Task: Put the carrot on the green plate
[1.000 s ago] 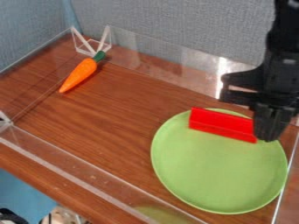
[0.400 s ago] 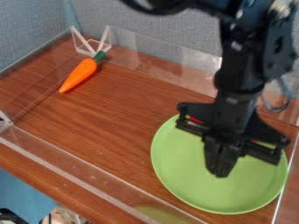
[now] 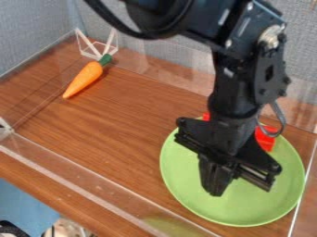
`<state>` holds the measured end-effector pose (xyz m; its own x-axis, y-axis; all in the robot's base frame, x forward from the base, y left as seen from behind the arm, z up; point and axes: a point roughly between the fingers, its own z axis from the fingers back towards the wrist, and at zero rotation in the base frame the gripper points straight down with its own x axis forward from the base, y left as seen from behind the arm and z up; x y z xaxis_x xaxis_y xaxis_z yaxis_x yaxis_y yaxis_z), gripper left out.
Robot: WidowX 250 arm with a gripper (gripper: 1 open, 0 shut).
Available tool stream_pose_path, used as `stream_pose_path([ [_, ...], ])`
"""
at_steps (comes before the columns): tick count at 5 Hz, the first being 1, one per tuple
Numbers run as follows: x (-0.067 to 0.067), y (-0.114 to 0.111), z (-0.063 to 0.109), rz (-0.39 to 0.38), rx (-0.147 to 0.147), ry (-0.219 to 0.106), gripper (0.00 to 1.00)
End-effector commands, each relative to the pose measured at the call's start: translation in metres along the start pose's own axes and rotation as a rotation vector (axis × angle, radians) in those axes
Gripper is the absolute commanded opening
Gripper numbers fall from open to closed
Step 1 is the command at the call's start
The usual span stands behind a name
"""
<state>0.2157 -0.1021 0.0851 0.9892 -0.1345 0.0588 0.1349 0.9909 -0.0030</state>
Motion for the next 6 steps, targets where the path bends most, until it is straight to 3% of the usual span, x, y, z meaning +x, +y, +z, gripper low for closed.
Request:
stream_pose_path([
  [1,0.016,0.0,0.008,-0.025,0.021,-0.01,0.0],
  [2,0.029,-0.002,0.012,-0.065,0.042,0.0,0.0],
  [3,0.037,0.032,0.017,0.05,0.065,0.011,1.0],
  [4,0.048,0.081,0.007,0.092,0.071,0.008,0.0],
  [6,0.074,0.157,-0.015,0.144,0.074,-0.011,0.0],
])
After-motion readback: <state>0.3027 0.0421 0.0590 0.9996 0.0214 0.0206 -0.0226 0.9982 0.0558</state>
